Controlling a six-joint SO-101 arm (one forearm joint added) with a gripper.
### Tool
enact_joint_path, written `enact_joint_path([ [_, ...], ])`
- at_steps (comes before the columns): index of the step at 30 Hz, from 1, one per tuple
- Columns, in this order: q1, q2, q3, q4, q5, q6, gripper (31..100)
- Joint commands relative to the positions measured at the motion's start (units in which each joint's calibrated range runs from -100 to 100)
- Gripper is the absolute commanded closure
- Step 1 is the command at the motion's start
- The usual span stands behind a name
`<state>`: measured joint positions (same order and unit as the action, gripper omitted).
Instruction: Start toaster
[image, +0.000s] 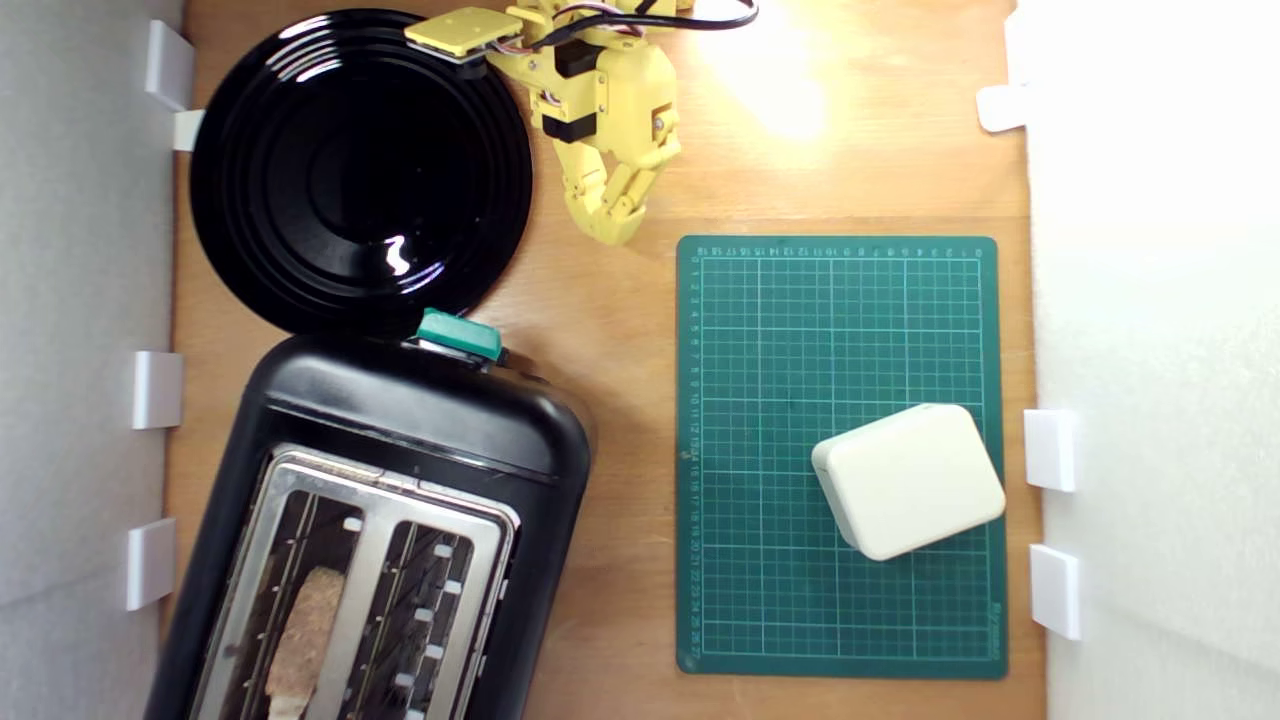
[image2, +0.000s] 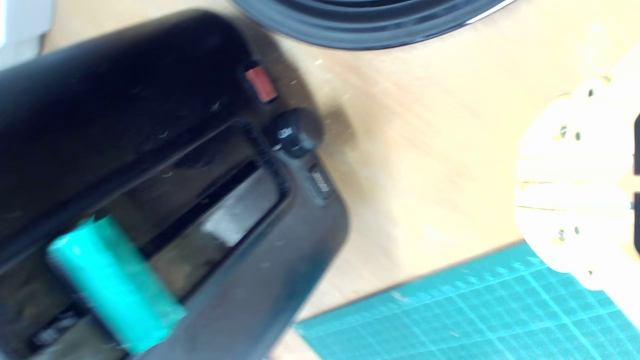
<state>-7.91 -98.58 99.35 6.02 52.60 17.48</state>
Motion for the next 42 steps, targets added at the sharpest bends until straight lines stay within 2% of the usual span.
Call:
enact_joint_path([
  [1,-3.6,-0.5,0.4,-0.3,2.8,-3.8,98.9],
  [17,-3.3,-0.6,0.4,0.5,3.1,-4.2,98.9],
  [21,-3.4,-0.6,0.4,3.1,3.2,-4.1,98.9],
  [30,-1.7,-0.6,0.4,3.1,4.1,1.6,98.9],
  [42,-2.0,-0.3,0.4,3.3,4.1,2.2,98.9],
])
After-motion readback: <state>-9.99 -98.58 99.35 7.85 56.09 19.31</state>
